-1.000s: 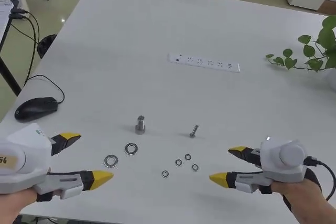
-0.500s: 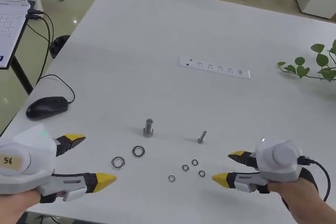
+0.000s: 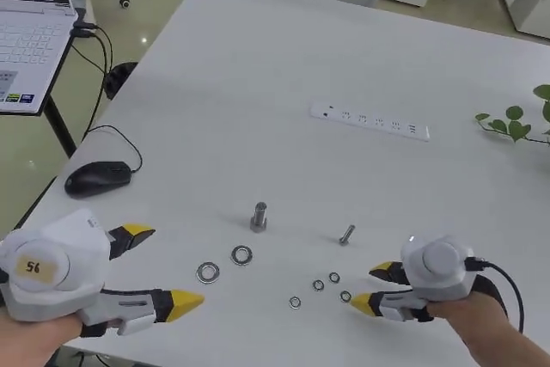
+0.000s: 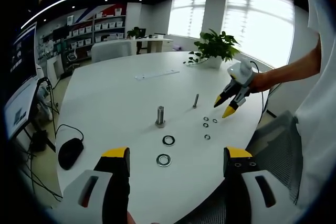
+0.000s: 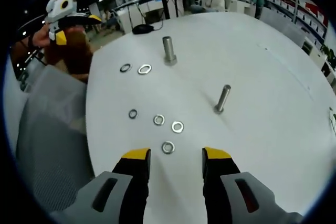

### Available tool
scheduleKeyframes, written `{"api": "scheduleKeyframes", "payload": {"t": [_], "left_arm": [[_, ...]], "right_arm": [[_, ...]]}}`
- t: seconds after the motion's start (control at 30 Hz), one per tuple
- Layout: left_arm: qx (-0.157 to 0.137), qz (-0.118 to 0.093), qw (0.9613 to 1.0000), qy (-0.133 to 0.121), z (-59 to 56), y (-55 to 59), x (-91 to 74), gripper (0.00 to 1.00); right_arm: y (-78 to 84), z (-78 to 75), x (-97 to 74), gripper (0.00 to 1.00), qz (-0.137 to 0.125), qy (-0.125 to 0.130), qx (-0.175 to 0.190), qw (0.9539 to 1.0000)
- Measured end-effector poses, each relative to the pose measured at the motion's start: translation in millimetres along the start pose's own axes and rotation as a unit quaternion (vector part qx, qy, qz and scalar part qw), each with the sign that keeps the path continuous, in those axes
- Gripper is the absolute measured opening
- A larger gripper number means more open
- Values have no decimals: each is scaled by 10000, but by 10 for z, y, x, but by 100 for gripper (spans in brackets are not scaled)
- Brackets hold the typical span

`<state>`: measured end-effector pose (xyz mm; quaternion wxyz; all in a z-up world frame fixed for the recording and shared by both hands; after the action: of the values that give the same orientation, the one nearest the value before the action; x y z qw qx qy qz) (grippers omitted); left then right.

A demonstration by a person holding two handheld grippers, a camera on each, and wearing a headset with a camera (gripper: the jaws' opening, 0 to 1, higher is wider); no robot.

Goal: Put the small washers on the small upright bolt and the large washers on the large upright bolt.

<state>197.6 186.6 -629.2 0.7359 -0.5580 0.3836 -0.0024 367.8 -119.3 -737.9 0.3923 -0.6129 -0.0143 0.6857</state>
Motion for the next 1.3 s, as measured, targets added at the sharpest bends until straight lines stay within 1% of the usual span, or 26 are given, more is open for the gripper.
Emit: {"api": "scheduleKeyframes", "payload": {"t": [0.17, 0.27, 0.5, 0.6, 0.63, 0.67, 0.77, 0.8, 0.83, 0.93, 1.03, 1.17, 1.3], "left_arm": [[-31, 0, 10000, -10, 2, 19, -15, 72], [-47, 30, 10000, -9, 3, 43, -16, 72], [-61, 22, 10000, -7, -18, 40, -14, 72], [-61, 20, 10000, -3, -29, 41, -11, 72], [-63, 20, 10000, -3, -33, 41, -11, 72], [-65, 18, 10000, -6, -38, 43, -12, 72], [-84, 17, 10000, -18, -43, 56, -20, 72], [-87, 18, 10000, -19, -45, 59, -22, 72], [-86, 22, 10000, -18, -47, 65, -23, 72], [-96, 19, 9999, -26, -49, 74, -28, 72], [-93, 19, 10000, -27, -47, 74, -25, 72], [-93, -9, 10000, -20, -39, 63, -12, 72], [-80, -20, 10000, -9, -37, 57, 4, 72]], "right_arm": [[29, 1, 93, 35, 192, 12, -167, 9997], [45, 8, 124, 33, 241, -10, -201, 9995], [64, 31, 190, 28, 369, -8, -337, 9987], [74, 54, 220, 27, 489, 40, -555, 9973], [60, 48, 220, 26, 468, 74, -692, 9965], [64, 66, 221, 25, 497, 98, -676, 9964], [52, 69, 229, 23, 554, 175, -872, 9945], [51, 71, 232, 23, 573, 186, -941, 9937], [51, 76, 235, 23, 626, 193, -1086, 9919], [47, 129, 243, 19, 705, 148, -1236, 9897], [39, 132, 250, 17, 766, 171, -1281, 9887], [19, 110, 256, 17, 856, 155, -1223, 9887], [8, 120, 270, 17, 929, 177, -1234, 9878]]}}
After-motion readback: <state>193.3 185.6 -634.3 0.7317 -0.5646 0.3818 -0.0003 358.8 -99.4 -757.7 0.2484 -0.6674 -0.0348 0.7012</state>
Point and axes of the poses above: the centre of the closed fingertips' face, and the gripper's own axes: x roughly forward along the fingers, z roughly to its left, y roughly out of its underside, the point moved 7 cm from there along -x, roughly backward along the fingers, and after that the axes turned 15 degrees about x, right-handed, at the moved point
